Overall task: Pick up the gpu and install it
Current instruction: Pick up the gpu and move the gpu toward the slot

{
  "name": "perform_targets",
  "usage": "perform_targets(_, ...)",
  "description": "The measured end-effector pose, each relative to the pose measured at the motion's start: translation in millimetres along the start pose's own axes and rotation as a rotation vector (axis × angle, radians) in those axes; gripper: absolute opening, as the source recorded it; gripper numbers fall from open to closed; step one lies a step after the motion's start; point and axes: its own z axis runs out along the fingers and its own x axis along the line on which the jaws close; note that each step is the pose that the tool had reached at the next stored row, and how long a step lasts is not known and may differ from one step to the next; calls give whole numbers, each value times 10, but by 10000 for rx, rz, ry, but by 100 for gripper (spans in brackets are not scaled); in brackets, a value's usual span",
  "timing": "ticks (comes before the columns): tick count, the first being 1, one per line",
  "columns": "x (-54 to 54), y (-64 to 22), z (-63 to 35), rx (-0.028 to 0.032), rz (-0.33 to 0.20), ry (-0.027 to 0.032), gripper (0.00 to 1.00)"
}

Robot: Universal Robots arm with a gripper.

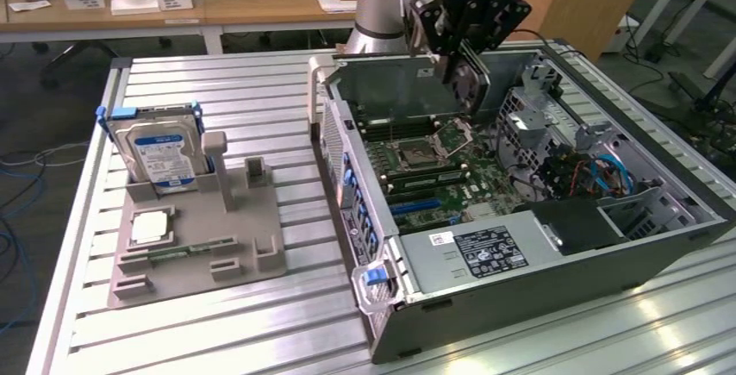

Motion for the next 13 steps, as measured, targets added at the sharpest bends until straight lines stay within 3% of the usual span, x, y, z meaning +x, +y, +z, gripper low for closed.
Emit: perform_targets(13, -395, -8, 25, 0, 30, -1, 28)
